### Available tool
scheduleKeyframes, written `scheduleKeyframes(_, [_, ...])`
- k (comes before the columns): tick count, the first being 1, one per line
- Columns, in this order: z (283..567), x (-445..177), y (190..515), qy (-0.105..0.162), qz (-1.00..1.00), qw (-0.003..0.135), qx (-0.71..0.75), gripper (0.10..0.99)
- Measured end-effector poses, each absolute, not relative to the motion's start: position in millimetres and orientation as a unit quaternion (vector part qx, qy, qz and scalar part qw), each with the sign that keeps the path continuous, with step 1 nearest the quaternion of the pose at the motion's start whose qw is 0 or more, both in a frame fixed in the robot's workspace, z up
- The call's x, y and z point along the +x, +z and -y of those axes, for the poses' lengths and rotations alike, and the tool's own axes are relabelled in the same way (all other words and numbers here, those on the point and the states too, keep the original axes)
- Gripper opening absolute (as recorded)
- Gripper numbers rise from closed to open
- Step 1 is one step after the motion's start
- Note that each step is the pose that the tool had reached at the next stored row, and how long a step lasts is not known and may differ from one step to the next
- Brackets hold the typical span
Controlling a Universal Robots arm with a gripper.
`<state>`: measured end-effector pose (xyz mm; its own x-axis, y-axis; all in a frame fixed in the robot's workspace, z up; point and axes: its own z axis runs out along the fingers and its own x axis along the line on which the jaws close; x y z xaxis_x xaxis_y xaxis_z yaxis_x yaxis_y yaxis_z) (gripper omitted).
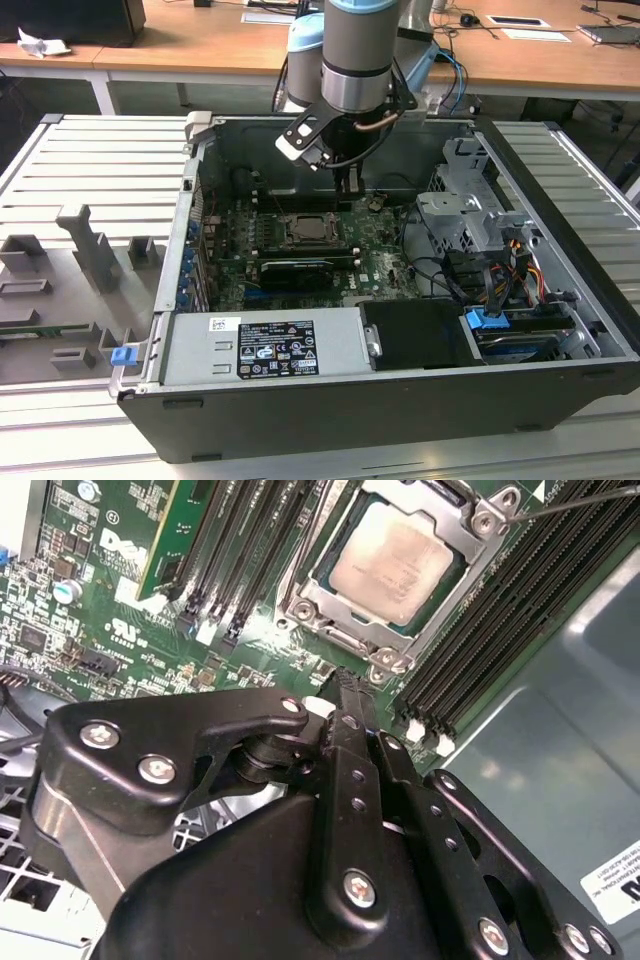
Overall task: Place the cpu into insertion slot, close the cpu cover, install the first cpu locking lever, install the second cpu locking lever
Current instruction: 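Close the cpu cover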
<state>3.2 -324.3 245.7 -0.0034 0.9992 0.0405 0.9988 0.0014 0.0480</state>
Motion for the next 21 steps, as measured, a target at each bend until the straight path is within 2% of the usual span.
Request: scheduleKeyframes(21, [324.0, -25.7, 233.1, 0.03, -0.732, 0.0, 0.681, 0.106])
